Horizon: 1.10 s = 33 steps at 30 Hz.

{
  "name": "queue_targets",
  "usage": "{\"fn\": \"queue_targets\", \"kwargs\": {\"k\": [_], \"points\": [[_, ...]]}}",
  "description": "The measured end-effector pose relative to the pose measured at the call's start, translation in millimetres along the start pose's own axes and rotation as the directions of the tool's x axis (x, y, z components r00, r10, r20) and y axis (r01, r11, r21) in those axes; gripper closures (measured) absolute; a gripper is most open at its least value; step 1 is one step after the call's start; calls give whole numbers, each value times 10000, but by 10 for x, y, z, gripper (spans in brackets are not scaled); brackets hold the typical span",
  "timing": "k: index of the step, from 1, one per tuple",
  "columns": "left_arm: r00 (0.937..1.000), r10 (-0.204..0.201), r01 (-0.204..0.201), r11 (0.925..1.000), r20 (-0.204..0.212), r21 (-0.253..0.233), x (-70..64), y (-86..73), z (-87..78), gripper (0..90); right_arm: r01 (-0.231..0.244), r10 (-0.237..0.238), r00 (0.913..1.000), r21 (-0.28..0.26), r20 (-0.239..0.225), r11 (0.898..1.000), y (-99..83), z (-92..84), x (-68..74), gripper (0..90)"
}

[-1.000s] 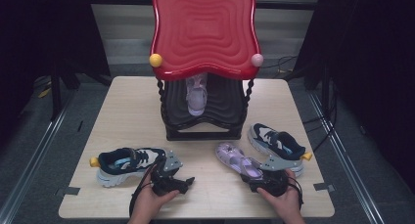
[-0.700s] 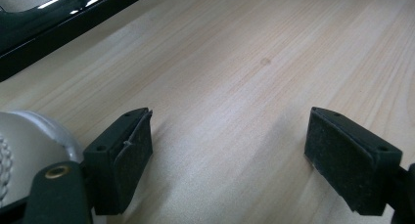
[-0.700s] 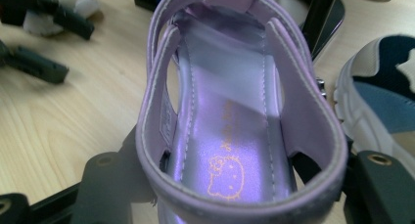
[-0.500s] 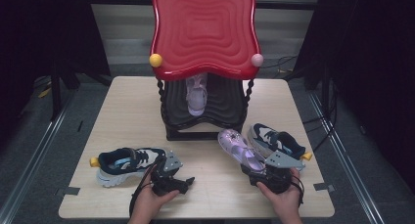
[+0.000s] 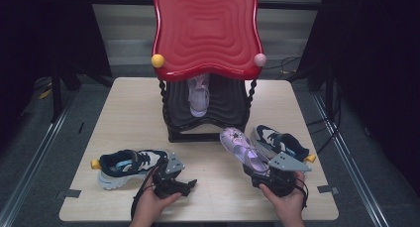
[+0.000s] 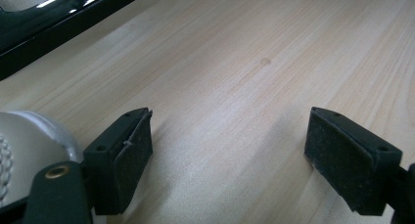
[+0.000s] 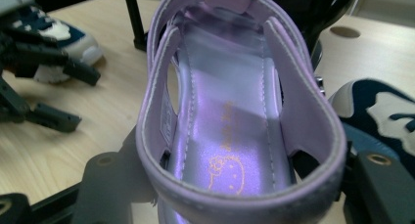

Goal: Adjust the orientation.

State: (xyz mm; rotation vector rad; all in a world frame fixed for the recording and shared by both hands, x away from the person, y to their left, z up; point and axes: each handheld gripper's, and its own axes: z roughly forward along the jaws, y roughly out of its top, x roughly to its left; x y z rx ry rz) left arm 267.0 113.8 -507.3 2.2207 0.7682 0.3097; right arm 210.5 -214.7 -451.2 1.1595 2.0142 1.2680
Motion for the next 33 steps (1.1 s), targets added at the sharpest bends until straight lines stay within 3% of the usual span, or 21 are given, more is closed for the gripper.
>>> {"fn": "queue_targets", "kwargs": {"k": [8, 12, 18, 20, 22, 26, 33], "points": [[10000, -4, 4, 10000, -8, 10, 0, 0, -1, 174, -39, 85, 9979, -721, 635, 9974, 231, -1, 39, 365], [10000, 2, -2, 10000, -6, 5, 0, 0, 0, 175, -303, 393, 9944, -923, 976, 9953, 324, 77, 51, 365], [10000, 5, -5, 10000, 12, 5, 0, 0, 0, 175, -392, 582, 9848, -1170, 1637, 9924, 443, 258, 75, 364], [10000, 0, 0, 10000, 10, 3, 0, 0, 0, 175, -499, 692, 9836, -1172, 1664, 9919, 465, 304, 86, 364], [10000, 6, -6, 10000, 12, 6, 0, 0, 0, 175, -474, 725, 9757, -1241, 2067, 9911, 488, 381, 108, 364], [10000, -1, 1, 10000, 10, 13, 0, 0, 0, 174, -700, 994, 9715, -1398, 2152, 9877, 511, 472, 122, 364], [10000, 12, -12, 10000, 14, 6, 1, 1, 0, 175, -593, 1003, 9631, -1668, 2498, 9842, 590, 608, 188, 364]]}}
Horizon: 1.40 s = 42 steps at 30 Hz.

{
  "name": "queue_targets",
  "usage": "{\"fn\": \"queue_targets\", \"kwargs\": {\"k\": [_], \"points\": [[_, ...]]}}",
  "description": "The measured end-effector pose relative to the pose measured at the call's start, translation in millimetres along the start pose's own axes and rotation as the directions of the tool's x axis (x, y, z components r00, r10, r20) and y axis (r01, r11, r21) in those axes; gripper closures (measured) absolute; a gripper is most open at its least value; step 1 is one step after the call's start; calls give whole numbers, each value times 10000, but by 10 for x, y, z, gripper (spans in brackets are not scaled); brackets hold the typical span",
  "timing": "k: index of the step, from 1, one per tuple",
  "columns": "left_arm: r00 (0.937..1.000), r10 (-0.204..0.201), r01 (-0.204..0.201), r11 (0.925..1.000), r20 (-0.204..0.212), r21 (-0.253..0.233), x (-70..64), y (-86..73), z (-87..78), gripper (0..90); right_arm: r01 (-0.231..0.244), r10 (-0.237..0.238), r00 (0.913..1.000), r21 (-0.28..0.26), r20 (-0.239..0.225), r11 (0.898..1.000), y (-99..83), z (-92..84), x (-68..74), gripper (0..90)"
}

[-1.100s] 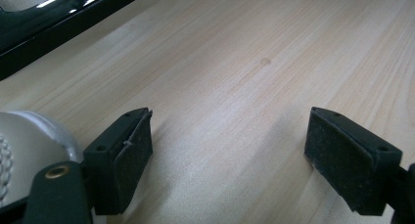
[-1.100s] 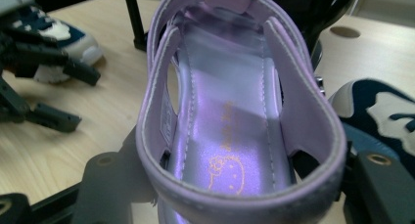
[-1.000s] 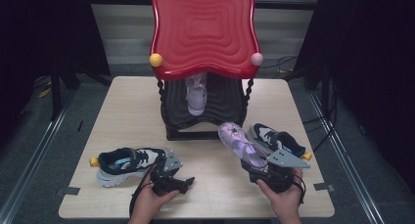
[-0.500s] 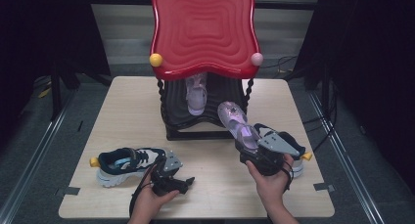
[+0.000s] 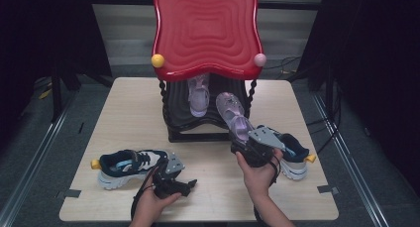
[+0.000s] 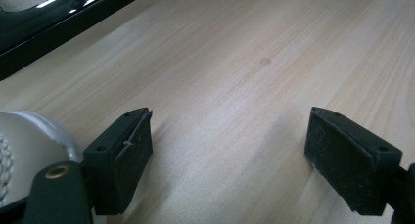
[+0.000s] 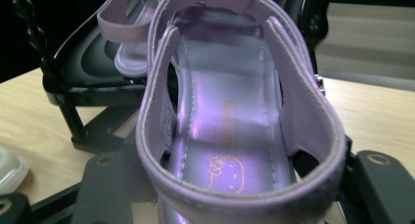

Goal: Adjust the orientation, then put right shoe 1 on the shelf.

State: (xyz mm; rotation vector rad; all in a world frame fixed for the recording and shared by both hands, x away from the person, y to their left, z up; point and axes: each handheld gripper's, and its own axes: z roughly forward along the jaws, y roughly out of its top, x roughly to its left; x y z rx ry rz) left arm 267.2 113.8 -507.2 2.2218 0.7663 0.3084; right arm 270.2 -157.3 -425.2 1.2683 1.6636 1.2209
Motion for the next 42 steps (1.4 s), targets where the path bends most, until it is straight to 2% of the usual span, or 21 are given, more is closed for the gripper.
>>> {"fn": "queue_targets", "kwargs": {"k": [10, 20, 25, 30, 39, 42], "points": [[10000, 95, -95, 9999, -16, 40, 5, 1, -4, 175, -261, 276, 9980, -272, 563, 9993, 104, 176, 96, 363], [10000, -7, 7, 10000, 0, 2, -1, -1, -1, 175, -339, 381, 9942, -429, 1002, 9985, 121, 322, 106, 363], [10000, 30, -30, 10000, -11, 37, 2, 0, -3, 175, -359, 417, 9952, -660, 887, 9972, 121, 398, 108, 363], [10000, -2, 2, 10000, 1, -1, 0, 0, -1, 175, -394, 471, 9930, -714, 1087, 9967, 155, 434, 101, 363], [10000, -18, 18, 10000, 4, 6, 0, 0, 0, 175, -576, 667, 9915, -827, 1115, 9949, 200, 530, 79, 363], [10000, -11, 11, 10000, 4, -4, 0, 0, 0, 174, -496, 602, 9900, -848, 1278, 9952, 199, 565, 99, 363]]}}
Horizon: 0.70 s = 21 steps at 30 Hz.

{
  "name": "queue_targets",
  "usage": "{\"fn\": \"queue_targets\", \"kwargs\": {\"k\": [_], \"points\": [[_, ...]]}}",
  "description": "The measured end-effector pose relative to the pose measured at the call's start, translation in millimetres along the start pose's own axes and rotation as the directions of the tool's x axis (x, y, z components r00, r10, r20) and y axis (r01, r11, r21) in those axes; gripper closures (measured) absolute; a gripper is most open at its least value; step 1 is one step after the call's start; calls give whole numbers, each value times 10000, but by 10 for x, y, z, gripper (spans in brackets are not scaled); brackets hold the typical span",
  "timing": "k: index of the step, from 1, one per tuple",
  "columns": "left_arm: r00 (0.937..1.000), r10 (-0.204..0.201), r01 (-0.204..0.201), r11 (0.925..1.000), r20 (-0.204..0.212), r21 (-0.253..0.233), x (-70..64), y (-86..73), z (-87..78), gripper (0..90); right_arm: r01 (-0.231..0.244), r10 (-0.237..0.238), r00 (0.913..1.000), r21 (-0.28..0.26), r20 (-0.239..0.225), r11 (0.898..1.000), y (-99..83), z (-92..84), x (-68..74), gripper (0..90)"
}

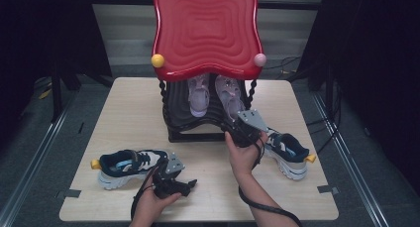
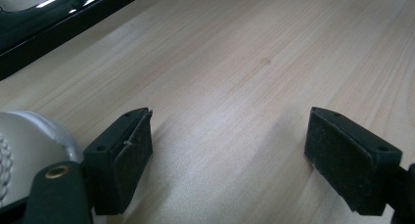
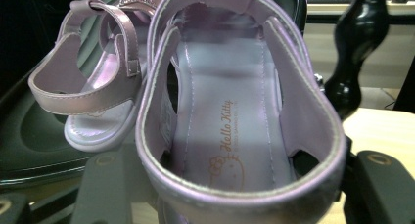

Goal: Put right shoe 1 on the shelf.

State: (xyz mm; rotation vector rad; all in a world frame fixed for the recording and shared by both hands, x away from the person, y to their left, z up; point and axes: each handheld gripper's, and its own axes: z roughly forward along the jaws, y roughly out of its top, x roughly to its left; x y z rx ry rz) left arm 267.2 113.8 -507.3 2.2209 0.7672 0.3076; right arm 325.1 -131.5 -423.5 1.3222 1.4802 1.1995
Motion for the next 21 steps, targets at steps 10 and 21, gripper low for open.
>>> {"fn": "queue_targets", "kwargs": {"k": [10, 21], "points": [[10000, 1, -1, 10000, -6, 5, -1, 0, 0, 175, 76, -75, 9999, -118, 94, 9999, 8, 148, 80, 362], [10000, -2, 2, 10000, -2, -9, 0, -1, 1, 175, -442, 449, 9979, -168, 456, 9989, 40, 336, 142, 362]]}}
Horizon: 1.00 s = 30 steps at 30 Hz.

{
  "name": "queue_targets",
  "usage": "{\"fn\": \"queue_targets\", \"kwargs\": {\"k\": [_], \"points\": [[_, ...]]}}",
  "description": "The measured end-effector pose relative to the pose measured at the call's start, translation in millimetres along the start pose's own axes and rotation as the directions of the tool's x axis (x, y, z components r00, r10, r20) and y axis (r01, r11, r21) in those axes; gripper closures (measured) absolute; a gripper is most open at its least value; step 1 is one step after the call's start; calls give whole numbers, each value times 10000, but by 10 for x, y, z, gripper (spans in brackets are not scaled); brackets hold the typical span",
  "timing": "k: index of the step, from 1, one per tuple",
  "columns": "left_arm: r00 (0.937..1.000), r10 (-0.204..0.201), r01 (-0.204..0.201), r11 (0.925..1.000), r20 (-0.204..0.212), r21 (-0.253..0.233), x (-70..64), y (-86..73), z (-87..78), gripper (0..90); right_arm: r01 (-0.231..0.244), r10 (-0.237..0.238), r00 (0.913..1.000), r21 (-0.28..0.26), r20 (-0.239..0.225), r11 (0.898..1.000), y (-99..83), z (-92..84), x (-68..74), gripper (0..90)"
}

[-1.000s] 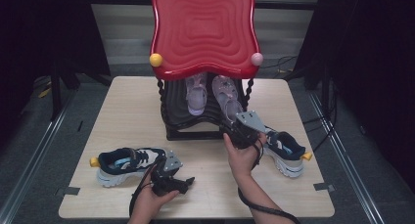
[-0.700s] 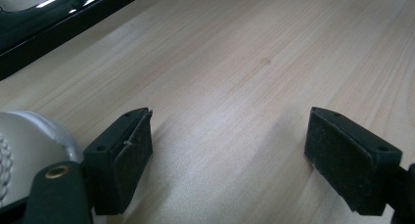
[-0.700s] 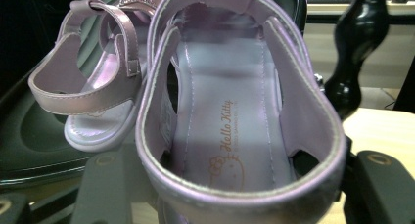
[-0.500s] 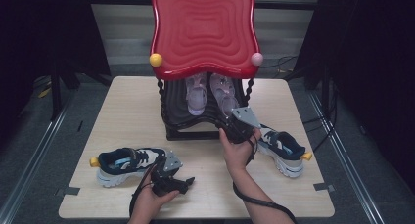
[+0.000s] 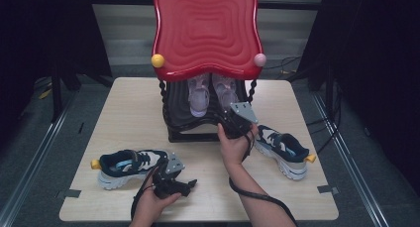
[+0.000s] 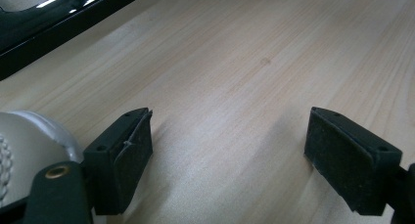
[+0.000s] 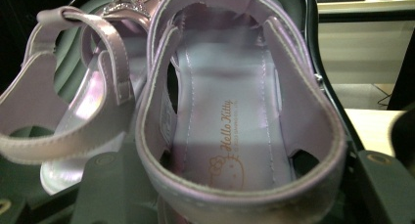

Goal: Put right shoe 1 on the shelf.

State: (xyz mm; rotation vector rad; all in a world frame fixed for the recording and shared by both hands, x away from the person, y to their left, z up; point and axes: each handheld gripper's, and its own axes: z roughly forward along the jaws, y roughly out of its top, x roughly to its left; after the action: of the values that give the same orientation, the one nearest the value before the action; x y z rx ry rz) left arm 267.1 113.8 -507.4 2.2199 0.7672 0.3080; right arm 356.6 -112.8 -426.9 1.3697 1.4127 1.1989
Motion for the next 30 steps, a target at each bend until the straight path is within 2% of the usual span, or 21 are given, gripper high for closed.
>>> {"fn": "queue_targets", "kwargs": {"k": [10, 17, 23, 26, 30], "points": [[10000, 4, -4, 10000, -10, -4, -1, 0, 0, 175, -103, 104, 9995, -36, 310, 9999, 25, 121, 129, 361], [10000, -3, 3, 10000, -7, -8, -1, 0, 0, 175, -451, 448, 9975, 34, 552, 9990, 34, 212, 140, 360], [10000, -2, 2, 10000, -8, -8, -1, 0, 0, 175, -288, 284, 9971, 48, 703, 9996, 39, 252, 168, 359], [10000, 51, -51, 10000, -14, 27, 2, 0, -3, 175, -408, 400, 9972, 105, 639, 9991, 42, 268, 176, 359], [10000, 41, -41, 10000, -10, 22, 2, 0, -2, 175, -318, 311, 9971, 94, 696, 9994, 41, 283, 185, 357]]}}
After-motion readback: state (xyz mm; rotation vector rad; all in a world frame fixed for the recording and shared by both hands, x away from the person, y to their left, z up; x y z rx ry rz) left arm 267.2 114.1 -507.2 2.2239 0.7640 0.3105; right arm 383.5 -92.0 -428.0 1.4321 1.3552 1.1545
